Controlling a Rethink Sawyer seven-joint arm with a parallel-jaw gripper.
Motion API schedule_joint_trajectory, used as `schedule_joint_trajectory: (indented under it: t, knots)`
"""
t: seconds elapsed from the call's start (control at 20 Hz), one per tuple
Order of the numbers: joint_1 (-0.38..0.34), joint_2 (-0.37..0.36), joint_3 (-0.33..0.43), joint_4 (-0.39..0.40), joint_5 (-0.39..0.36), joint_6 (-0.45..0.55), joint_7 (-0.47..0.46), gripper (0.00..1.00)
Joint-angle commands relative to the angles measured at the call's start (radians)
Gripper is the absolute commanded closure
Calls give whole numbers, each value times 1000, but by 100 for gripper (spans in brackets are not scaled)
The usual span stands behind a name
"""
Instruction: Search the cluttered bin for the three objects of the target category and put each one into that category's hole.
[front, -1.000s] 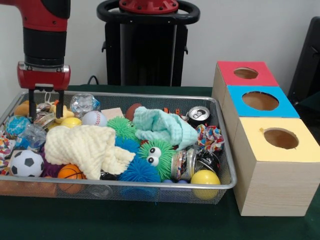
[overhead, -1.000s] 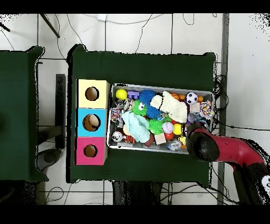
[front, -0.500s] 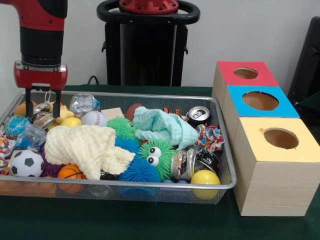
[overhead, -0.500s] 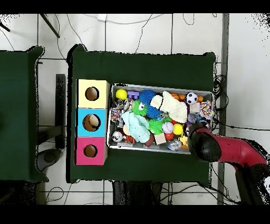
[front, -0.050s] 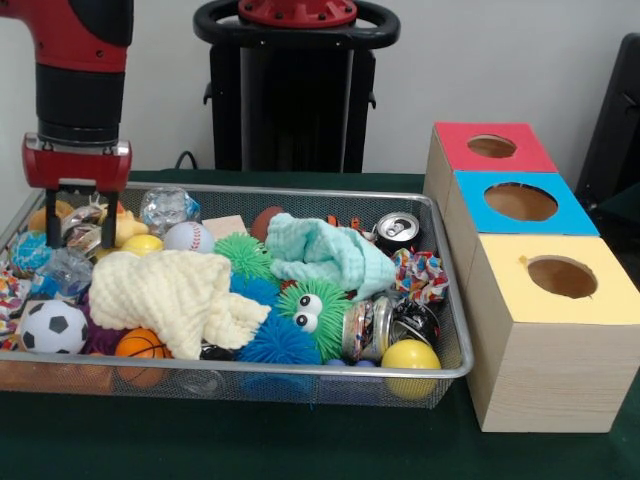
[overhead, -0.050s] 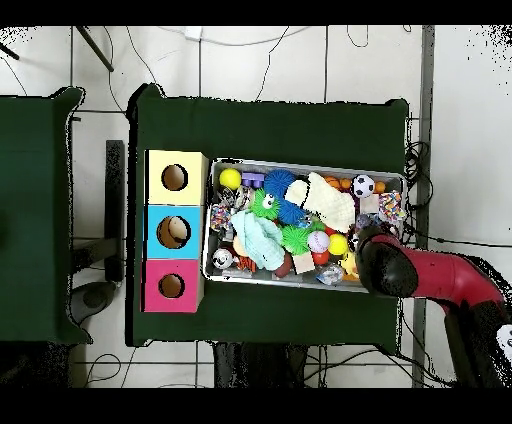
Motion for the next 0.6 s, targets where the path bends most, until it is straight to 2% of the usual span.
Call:
schedule_joint_trajectory:
  t: [0.05, 0.3, 0.6]
  knots:
    - [-20, 74, 98, -103, 8, 30, -20, 0]
    - [-52, 113, 141, -114, -19, 7, -63, 0]
    - [-41, 135, 132, -127, -77, -36, -60, 0]
